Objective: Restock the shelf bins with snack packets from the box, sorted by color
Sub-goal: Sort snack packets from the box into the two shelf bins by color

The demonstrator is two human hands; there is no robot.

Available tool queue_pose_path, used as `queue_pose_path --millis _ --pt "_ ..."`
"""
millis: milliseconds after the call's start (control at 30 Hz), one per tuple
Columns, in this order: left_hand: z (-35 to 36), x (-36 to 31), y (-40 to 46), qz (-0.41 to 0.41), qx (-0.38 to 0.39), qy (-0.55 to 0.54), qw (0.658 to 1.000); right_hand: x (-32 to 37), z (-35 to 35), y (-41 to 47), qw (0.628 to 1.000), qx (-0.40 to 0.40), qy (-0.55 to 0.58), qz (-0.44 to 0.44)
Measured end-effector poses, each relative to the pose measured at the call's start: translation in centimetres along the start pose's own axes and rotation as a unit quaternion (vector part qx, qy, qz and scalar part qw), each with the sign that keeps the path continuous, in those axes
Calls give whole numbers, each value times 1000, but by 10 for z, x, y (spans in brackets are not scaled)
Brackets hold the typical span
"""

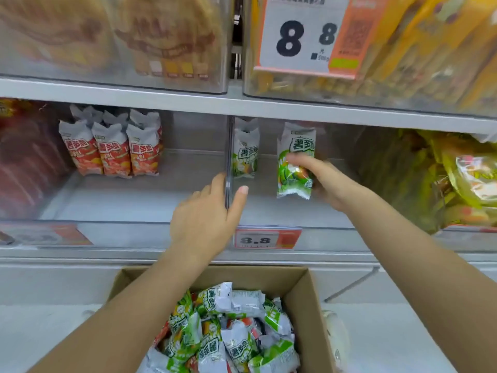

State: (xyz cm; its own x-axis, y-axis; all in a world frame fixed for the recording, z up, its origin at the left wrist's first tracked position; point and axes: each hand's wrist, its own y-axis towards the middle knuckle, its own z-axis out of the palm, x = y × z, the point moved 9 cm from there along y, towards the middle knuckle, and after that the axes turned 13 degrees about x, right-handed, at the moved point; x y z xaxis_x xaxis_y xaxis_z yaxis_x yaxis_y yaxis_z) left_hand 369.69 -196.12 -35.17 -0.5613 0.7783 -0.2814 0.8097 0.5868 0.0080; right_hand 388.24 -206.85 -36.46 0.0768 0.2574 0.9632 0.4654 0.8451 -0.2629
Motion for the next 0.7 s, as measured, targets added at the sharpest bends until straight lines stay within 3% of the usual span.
queue_pose_path --millis 367,467,700 --pt "-8 -1 -5 -16 -21 17 1000 -9 -22 104 997 41 42 -40" --pt "-9 0 -5 -27 -20 23 999 -20 -19 114 998 66 -4 -21" --pt "-6 2 -5 -32 -21 14 999 -22 -29 105 994 25 -108 -17"
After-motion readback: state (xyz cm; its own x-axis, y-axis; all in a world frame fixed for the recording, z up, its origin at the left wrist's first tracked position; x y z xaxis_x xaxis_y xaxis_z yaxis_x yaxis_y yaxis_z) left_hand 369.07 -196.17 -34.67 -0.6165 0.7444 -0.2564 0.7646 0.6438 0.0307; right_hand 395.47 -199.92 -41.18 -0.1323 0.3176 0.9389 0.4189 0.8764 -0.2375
